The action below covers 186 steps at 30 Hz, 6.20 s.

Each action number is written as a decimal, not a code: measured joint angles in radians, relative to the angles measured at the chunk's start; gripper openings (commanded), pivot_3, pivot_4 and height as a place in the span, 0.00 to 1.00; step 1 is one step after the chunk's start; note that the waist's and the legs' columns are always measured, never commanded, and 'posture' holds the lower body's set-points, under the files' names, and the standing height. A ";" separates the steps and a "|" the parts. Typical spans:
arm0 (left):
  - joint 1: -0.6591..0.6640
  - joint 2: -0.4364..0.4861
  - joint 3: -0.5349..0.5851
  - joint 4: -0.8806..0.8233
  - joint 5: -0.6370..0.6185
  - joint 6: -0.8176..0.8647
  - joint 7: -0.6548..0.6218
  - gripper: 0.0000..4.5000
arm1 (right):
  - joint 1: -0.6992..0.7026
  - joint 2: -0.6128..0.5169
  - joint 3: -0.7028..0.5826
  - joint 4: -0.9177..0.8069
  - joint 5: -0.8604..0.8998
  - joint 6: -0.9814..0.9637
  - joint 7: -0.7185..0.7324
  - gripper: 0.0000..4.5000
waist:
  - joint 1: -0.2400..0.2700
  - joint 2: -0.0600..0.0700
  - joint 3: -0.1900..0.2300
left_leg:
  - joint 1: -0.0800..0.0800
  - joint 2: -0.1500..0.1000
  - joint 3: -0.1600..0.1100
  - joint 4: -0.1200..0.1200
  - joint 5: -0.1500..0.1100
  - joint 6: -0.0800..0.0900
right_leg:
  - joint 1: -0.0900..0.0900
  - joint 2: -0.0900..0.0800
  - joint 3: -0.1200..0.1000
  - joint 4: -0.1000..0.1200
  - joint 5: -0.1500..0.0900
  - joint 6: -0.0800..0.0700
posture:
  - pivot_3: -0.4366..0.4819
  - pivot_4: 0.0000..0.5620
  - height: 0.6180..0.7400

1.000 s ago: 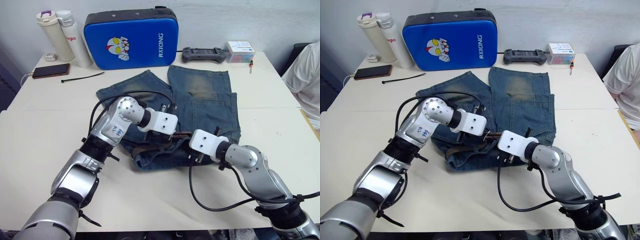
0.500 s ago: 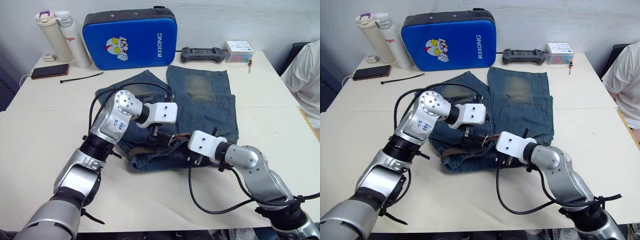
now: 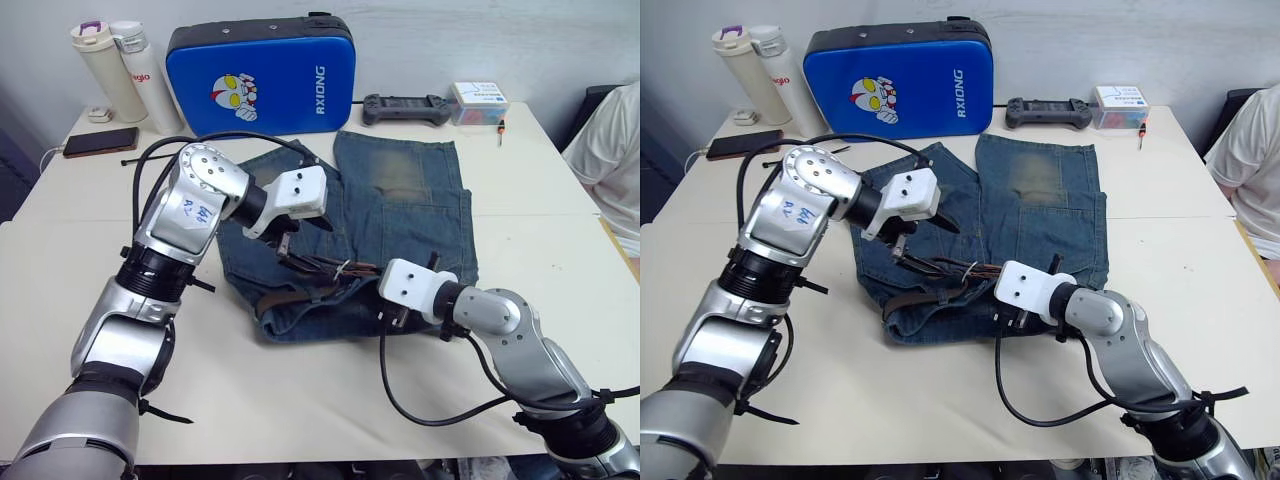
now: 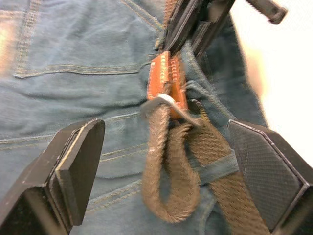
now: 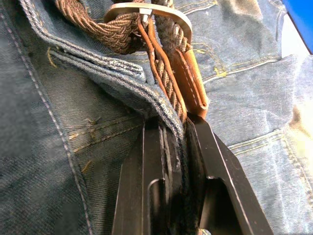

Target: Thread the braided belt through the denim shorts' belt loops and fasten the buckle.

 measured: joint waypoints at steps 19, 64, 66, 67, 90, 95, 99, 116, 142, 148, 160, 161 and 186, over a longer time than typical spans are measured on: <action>0.284 0.055 -0.072 -0.204 -0.139 0.286 0.172 0.02 | 0.026 -0.041 -0.032 -0.010 0.024 -0.067 0.021 0.00 | 0.004 0.000 0.000 | -0.001 0.000 -0.002 0.001 -0.001 0.001 | 0.002 0.000 0.001 -0.001 0.000 0.000 | 0.48 0.27 1.00; 0.303 0.197 -0.070 -0.224 -0.242 0.289 0.213 0.00 | -0.010 -0.197 -0.281 -0.165 0.459 0.241 0.102 1.00 | 0.003 0.001 -0.001 | 0.005 0.000 -0.004 -0.003 -0.002 0.003 | 0.012 0.000 0.000 -0.013 0.000 -0.001 | 0.48 0.27 1.00; 0.323 0.170 -0.083 -0.224 -0.240 0.286 0.227 0.00 | -0.011 -0.197 -0.272 -0.159 0.459 0.241 0.092 1.00 | 0.004 0.001 -0.001 | 0.005 0.000 -0.004 -0.003 -0.002 0.003 | 0.012 0.000 0.000 -0.013 0.000 -0.001 | 0.48 0.27 1.00; 0.326 0.156 -0.086 -0.223 -0.241 0.283 0.235 0.00 | -0.012 -0.197 -0.270 -0.157 0.459 0.241 0.089 1.00 | 0.004 0.001 -0.001 | 0.005 0.000 -0.004 -0.002 -0.002 0.003 | 0.012 0.000 0.000 -0.013 0.000 -0.001 | 0.48 0.27 1.00; 0.393 0.097 -0.139 -0.235 -0.133 0.207 0.372 0.00 | -0.077 -0.120 -0.065 -0.051 0.377 0.195 0.007 1.00 | 0.006 0.002 -0.002 | 0.008 0.000 -0.003 -0.003 -0.002 0.003 | 0.015 -0.001 0.000 -0.014 0.000 -0.001 | 0.48 0.27 1.00; 0.398 0.099 -0.135 -0.238 -0.133 0.206 0.374 0.00 | -0.076 -0.079 -0.065 -0.009 0.387 0.235 -0.013 0.73 | 0.005 0.002 -0.002 | 0.008 0.000 -0.004 -0.003 -0.002 0.003 | 0.015 -0.001 0.000 -0.014 0.000 -0.001 | 0.48 0.27 1.00; 0.399 0.101 -0.134 -0.237 -0.133 0.199 0.374 0.00 | -0.076 -0.073 -0.074 0.000 0.411 0.279 -0.018 0.30 | 0.005 0.002 -0.002 | 0.008 0.000 -0.004 -0.003 -0.002 0.003 | 0.015 -0.001 0.000 -0.014 0.000 -0.001 | 0.48 0.27 1.00; 0.399 0.104 -0.133 -0.232 -0.133 0.190 0.371 0.00 | -0.093 -0.119 -0.052 0.054 0.390 0.262 0.002 0.07 | 0.004 0.002 -0.002 | 0.008 0.000 -0.004 -0.003 -0.002 0.003 | 0.015 -0.001 0.000 -0.015 0.000 -0.001 | 0.48 0.27 1.00; 0.409 0.106 -0.122 -0.233 -0.134 0.189 0.372 0.00 | -0.127 -0.066 -0.038 0.042 0.439 0.291 0.052 0.47 | 0.004 0.002 -0.002 | 0.008 0.000 -0.004 -0.003 -0.002 0.003 | 0.015 -0.001 0.000 -0.016 0.000 -0.001 | 0.48 0.27 1.00; 0.409 0.106 -0.121 -0.234 -0.134 0.189 0.373 0.00 | -0.127 -0.053 -0.041 0.059 0.460 0.330 0.042 0.42 | 0.004 0.002 -0.002 | 0.008 0.000 -0.004 -0.003 -0.002 0.003 | 0.015 -0.001 0.000 -0.016 0.000 -0.001 | 0.48 0.27 1.00; 0.411 0.106 -0.121 -0.233 -0.133 0.184 0.376 0.00 | -0.131 -0.076 -0.077 0.056 0.489 0.386 0.009 0.00 | 0.004 0.002 -0.002 | 0.009 0.000 -0.004 -0.004 -0.003 0.005 | 0.015 -0.001 0.000 -0.017 0.000 -0.001 | 0.48 0.27 1.00; 0.411 0.106 -0.121 -0.233 -0.133 0.181 0.376 0.00 | -0.130 -0.102 -0.078 0.053 0.480 0.367 0.009 0.00 | 0.004 0.002 -0.002 | 0.009 0.000 -0.004 -0.004 -0.003 0.005 | 0.015 -0.001 0.000 -0.017 0.000 -0.001 | 0.48 0.27 1.00; 0.381 0.095 -0.148 -0.180 -0.115 0.125 0.349 0.00 | -0.083 -0.018 -0.152 -0.059 0.577 0.461 -0.109 0.70 | 0.009 0.003 -0.002 | 0.011 0.000 -0.004 -0.005 -0.003 0.006 | 0.017 -0.002 0.000 -0.018 -0.001 -0.001 | 0.48 0.27 1.00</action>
